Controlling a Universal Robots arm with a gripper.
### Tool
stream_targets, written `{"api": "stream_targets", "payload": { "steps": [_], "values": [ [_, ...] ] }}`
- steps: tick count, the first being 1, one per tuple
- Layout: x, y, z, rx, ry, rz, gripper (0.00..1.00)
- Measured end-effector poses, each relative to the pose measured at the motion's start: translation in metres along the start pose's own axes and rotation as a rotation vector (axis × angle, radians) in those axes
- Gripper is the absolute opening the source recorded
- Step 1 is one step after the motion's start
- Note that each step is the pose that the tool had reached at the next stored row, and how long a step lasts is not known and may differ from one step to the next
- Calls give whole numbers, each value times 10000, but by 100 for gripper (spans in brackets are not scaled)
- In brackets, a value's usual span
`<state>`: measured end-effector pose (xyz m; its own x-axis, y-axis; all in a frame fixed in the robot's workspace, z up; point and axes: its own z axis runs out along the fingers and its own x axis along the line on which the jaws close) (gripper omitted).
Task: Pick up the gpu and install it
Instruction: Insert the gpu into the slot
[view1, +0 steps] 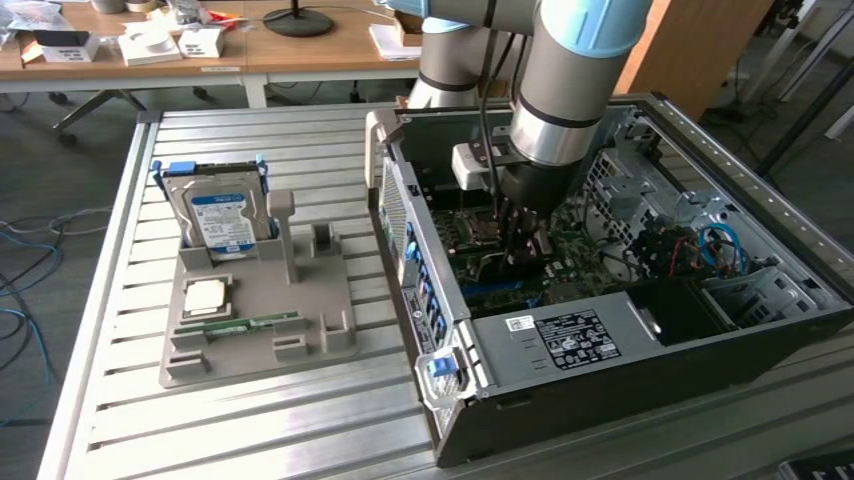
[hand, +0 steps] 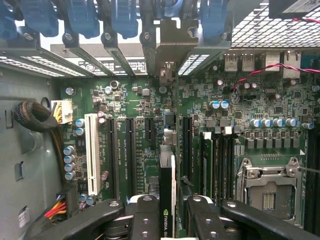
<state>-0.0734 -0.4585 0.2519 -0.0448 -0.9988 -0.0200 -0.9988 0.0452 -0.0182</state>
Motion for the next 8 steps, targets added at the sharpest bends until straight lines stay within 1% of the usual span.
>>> {"api": "stream_targets", "payload": {
  "steps": [8],
  "values": [
    [0,-8,0,2,-2,-78,26]
  ]
}}
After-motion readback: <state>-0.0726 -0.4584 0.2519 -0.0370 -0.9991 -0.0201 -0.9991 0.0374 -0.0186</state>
